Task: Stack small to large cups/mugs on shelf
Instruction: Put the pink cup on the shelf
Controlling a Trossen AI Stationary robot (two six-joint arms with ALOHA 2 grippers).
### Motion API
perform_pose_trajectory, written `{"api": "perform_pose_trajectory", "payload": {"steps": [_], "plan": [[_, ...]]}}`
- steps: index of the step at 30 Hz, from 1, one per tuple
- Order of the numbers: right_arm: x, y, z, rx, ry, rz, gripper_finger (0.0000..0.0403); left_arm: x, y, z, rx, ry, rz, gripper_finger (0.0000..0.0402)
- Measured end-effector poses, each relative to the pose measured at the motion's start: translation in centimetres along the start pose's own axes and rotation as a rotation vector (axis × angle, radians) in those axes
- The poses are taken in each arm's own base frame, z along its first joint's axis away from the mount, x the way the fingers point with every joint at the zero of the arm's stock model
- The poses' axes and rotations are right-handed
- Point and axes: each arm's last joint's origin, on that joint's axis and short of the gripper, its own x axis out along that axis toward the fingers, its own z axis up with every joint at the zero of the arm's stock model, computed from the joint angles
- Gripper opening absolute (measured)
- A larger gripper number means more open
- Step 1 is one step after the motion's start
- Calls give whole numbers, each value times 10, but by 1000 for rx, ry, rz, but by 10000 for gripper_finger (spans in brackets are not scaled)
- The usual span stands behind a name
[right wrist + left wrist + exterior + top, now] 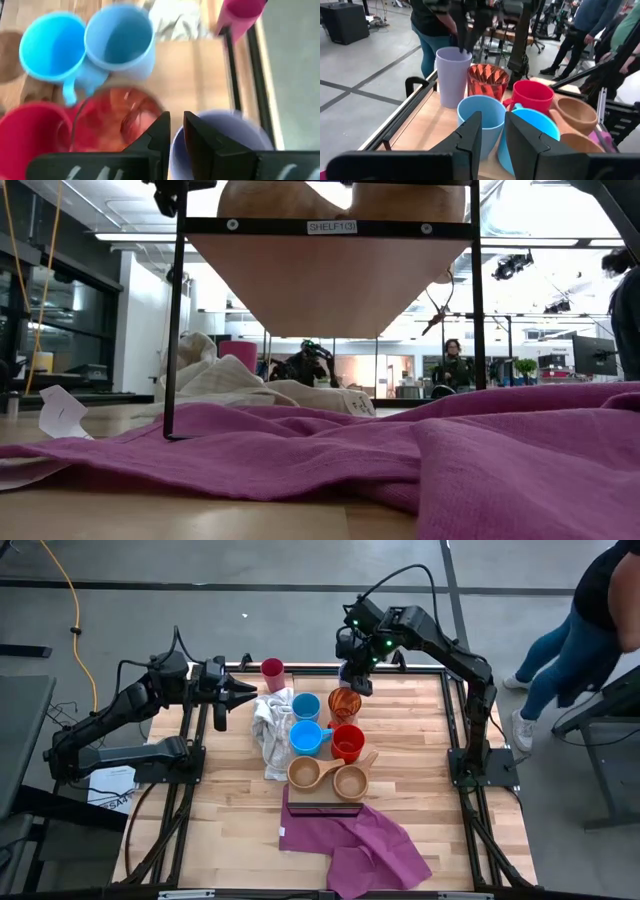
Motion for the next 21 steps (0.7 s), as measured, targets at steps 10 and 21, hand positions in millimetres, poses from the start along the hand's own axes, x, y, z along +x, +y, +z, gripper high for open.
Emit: {"api": "perform_pose_trajectory", "payload": {"steps": [10, 21], "plan": [[-18, -9, 32, -62, -354, -121, 46, 40, 17, -13, 72, 156, 37, 74], [-160, 29, 12, -97, -806, -168, 46, 22, 51, -22, 61, 247, 235, 74]]}}
